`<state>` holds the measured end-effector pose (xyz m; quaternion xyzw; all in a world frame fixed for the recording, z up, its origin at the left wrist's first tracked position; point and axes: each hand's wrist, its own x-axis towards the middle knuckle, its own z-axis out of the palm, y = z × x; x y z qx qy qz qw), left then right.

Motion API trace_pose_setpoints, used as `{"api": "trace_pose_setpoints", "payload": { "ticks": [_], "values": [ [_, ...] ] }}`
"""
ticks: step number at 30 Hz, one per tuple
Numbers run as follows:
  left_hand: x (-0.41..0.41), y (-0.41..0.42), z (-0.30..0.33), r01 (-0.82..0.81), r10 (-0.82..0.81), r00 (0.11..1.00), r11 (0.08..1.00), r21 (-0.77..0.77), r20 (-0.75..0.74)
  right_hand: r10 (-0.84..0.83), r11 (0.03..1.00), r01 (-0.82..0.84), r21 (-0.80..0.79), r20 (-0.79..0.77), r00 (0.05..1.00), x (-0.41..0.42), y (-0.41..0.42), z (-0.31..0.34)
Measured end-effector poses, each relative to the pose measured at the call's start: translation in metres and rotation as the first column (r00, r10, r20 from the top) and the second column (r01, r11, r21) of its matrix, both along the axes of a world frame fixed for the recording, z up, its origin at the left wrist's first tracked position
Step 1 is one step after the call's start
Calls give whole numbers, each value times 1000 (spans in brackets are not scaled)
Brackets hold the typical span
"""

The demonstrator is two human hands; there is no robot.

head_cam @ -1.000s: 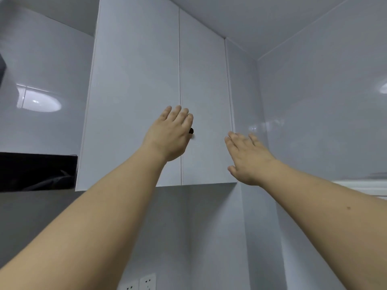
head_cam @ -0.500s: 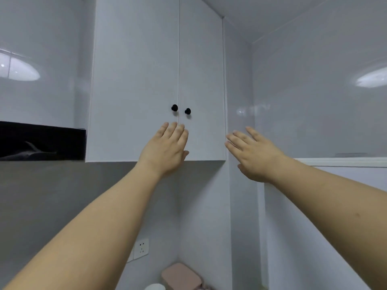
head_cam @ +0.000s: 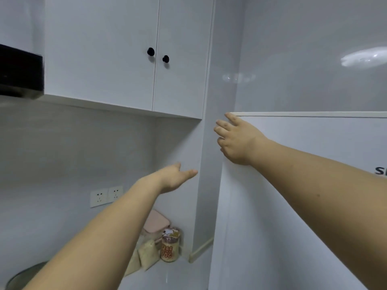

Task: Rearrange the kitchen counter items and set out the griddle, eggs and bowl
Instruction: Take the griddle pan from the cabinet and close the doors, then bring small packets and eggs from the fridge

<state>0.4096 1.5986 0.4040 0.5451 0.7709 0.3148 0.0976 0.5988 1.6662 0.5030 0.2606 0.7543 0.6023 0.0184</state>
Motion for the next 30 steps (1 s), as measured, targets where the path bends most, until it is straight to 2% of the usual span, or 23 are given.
{"api": "trace_pose_setpoints", "payload": {
  "ticks": [4, 8, 12, 15, 22, 26, 30],
  "values": [
    [17, 21, -34, 74, -64, 990, 994, -82, 125, 36, 999, -35, -11, 40, 999, 8, 0, -17],
    [52, 33, -56, 200, -190, 964, 979, -35, 188, 49, 998, -52, 27, 102, 994, 9, 1, -28],
    [63, 38, -76, 278, -303, 891, 953, 119, 338, 54, 997, -58, 58, 78, 995, 10, 1, -35],
    [67, 37, -92, 253, -326, 844, 942, 220, 426, 76, 996, -80, 38, 95, 993, 13, 3, -42],
    [89, 31, -129, 174, -376, 790, 895, 412, 484, 108, 994, -109, -2, 153, 982, 25, 4, -60],
    [101, 29, -134, 121, -378, 786, 870, 477, 490, 128, 992, -126, -20, 156, 980, 32, 3, -72],
    [110, 27, -138, 77, -402, 733, 850, 520, 549, 120, 993, -118, -19, 137, 983, 36, 2, -78]
  ]
}}
